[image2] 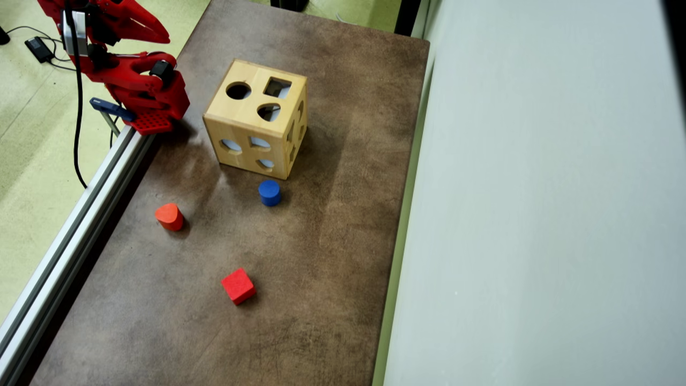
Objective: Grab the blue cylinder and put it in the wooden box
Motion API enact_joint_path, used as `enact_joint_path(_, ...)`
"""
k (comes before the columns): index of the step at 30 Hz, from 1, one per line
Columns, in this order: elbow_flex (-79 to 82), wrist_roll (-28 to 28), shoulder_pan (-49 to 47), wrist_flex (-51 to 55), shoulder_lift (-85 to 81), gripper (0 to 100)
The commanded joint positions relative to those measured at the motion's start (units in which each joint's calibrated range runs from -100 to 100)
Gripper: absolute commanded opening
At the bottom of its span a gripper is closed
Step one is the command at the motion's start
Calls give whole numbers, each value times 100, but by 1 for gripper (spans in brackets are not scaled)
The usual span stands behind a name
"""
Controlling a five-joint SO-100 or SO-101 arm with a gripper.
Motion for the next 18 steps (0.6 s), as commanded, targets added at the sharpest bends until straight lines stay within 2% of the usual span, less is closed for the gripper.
enact_joint_path(1,-241,20,93,-55,1573,3)
enact_joint_path(7,-1207,20,925,-63,3857,3)
enact_joint_path(11,-1314,20,1602,-240,5344,3)
enact_joint_path(18,-1261,29,2783,-1704,7399,4)
